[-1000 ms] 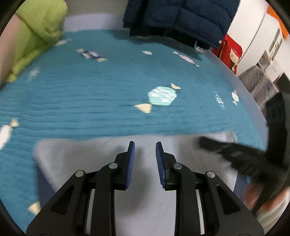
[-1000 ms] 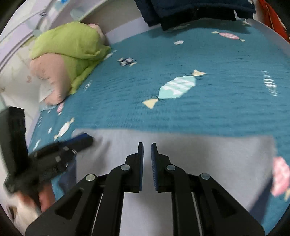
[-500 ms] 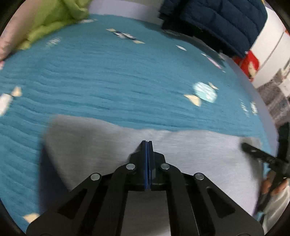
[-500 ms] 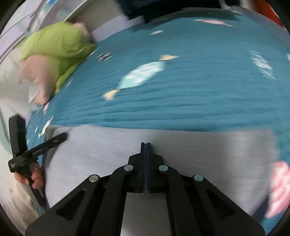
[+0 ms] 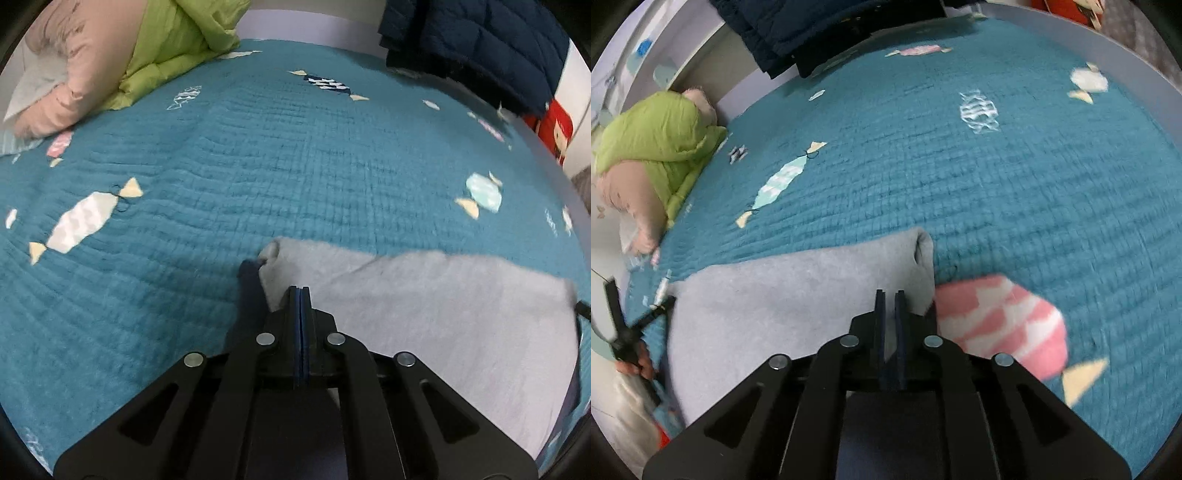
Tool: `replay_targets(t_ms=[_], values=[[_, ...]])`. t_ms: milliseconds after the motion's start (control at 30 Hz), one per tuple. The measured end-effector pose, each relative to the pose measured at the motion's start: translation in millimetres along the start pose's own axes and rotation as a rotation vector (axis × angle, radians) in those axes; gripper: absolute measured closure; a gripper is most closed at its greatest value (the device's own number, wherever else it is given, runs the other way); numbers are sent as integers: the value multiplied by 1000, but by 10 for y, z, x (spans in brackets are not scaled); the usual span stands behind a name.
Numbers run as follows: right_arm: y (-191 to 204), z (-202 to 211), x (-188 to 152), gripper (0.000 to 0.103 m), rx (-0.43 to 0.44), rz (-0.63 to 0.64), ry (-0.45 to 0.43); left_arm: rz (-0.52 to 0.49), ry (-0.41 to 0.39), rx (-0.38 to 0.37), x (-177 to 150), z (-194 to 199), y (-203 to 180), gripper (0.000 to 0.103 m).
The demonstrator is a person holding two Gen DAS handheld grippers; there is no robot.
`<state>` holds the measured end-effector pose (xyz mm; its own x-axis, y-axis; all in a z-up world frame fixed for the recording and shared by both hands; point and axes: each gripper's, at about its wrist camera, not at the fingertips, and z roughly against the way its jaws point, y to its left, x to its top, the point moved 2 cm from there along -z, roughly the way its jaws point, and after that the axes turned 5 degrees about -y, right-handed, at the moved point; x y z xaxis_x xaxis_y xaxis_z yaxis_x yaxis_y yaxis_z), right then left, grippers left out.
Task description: Fold large clothes
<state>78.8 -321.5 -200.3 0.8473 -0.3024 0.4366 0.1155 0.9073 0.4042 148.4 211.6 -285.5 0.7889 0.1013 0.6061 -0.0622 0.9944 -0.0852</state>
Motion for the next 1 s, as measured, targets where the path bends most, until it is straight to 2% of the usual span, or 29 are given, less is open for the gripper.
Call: replay_targets(t_ms=[33, 67, 100, 133, 233, 300, 367, 400, 467, 533, 567, 600, 667, 700, 733, 867, 933, 1000], values=[[-70, 77, -29, 77, 25, -42, 12, 9, 4, -2, -42, 46, 21, 101], [-117, 121, -39, 70, 34, -60, 17, 12, 9, -2, -78, 82, 31, 101], [-165, 183, -64, 58, 24, -76, 16, 8, 13, 5, -112, 121, 32, 99], [-221, 250, -105, 50, 9, -89, 16, 4, 18, 21, -152, 158, 29, 93], [-436, 407, -275, 46, 56, -167, 73, 10, 29, 66, -285, 312, 108, 77], [-532, 439, -384, 43, 124, -218, 121, 33, 35, 59, -352, 405, 165, 72], [-623, 390, -584, 34, 230, -287, 225, 62, 43, 54, -453, 531, 248, 64], [-655, 342, -695, 32, 262, -316, 277, 69, 46, 62, -501, 589, 276, 63], [-680, 392, -781, 32, 323, -341, 227, 69, 52, 73, -571, 675, 293, 63], [-654, 325, -885, 29, 464, -418, 309, 74, 56, 73, -654, 781, 281, 63], [-632, 283, -944, 29, 511, -447, 339, 73, 58, 69, -691, 831, 255, 63], [-599, 251, -993, 29, 518, -448, 349, 73, 58, 66, -715, 860, 232, 63], [-475, 252, -1007, 27, 498, -369, 335, 67, 58, 44, -776, 941, 143, 59], [-448, 256, -998, 20, 515, -370, 334, 67, 58, 38, -788, 960, 107, 57], [-413, 233, -988, 16, 551, -396, 333, 67, 59, 21, -816, 988, 38, 57], [-303, 84, -919, 15, 631, -457, 326, 50, 67, -34, -852, 995, -202, 57], [-283, 0, -882, 15, 732, -537, 297, 22, 69, -40, -857, 975, -327, 57], [-344, -101, -872, 16, 752, -627, 258, 3, 69, -63, -865, 978, -443, 57]])
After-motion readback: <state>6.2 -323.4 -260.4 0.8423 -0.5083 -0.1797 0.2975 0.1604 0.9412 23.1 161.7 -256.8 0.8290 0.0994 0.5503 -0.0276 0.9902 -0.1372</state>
